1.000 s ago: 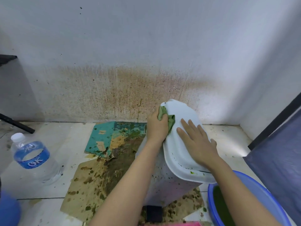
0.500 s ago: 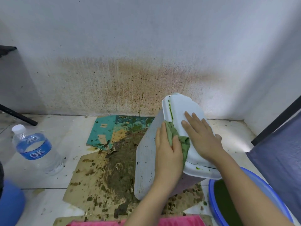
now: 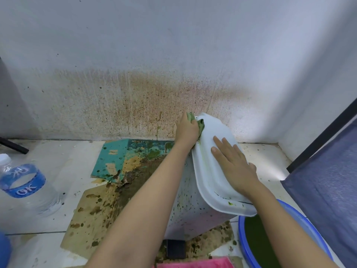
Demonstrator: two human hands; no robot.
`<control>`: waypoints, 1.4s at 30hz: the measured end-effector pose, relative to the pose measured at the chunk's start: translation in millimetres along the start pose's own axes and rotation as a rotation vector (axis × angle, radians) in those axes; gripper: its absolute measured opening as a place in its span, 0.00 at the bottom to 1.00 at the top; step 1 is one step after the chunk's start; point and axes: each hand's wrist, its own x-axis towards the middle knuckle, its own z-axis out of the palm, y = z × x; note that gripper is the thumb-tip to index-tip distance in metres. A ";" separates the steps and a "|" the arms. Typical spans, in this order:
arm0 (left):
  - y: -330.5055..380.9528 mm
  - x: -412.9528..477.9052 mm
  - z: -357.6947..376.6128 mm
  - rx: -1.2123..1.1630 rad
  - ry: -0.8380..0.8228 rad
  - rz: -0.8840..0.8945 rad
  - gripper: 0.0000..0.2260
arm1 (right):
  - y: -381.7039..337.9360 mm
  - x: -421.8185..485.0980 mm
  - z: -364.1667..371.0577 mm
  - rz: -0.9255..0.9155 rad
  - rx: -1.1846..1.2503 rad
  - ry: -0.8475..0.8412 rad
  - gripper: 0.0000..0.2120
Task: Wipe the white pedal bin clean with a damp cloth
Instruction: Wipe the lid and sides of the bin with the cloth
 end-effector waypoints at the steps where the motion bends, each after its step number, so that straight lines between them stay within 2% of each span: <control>1: -3.4 -8.6 1.8 -0.017 -0.018 0.013 0.18 | 2.4 -1.3 -1.2 -0.001 0.025 0.008 0.24; 5: -18.0 -81.0 12.7 -0.124 -0.037 0.112 0.26 | 6.0 -2.6 -8.5 0.026 0.086 0.037 0.24; 9: -39.5 -165.6 22.4 -0.346 0.077 0.149 0.23 | 2.9 -1.6 -13.2 0.060 0.073 0.027 0.24; 13: -45.0 -166.8 17.5 -0.533 0.099 0.075 0.20 | -11.9 6.8 -15.6 0.062 0.099 -0.057 0.27; 16: -39.1 -142.0 12.9 -0.594 0.095 0.031 0.20 | -22.3 8.4 -4.3 0.078 0.004 -0.037 0.29; 22: -25.1 -63.4 6.6 -0.489 0.058 0.041 0.23 | -18.3 6.5 -1.9 0.088 -0.002 -0.012 0.30; 27: -31.3 -58.7 29.8 -0.258 0.179 0.014 0.22 | -26.4 19.0 -8.0 0.130 0.052 0.081 0.25; 29: -45.0 -80.3 39.3 -0.292 0.171 0.048 0.21 | -20.5 19.0 -11.1 0.127 0.110 0.066 0.31; 32: -67.5 -104.9 41.4 -0.342 0.072 0.146 0.20 | -5.4 14.0 -20.5 0.134 0.211 0.025 0.41; 34: -70.2 -108.3 35.0 -0.482 0.003 0.074 0.15 | 3.3 11.0 -26.2 0.144 0.284 0.002 0.43; 39: -73.1 -89.1 15.0 -1.152 -0.105 -0.467 0.08 | 11.6 6.1 -28.0 0.156 0.337 -0.020 0.46; 42: -83.4 -89.4 1.7 -1.540 -0.156 -0.512 0.15 | 10.1 5.7 -26.7 0.148 0.313 0.005 0.46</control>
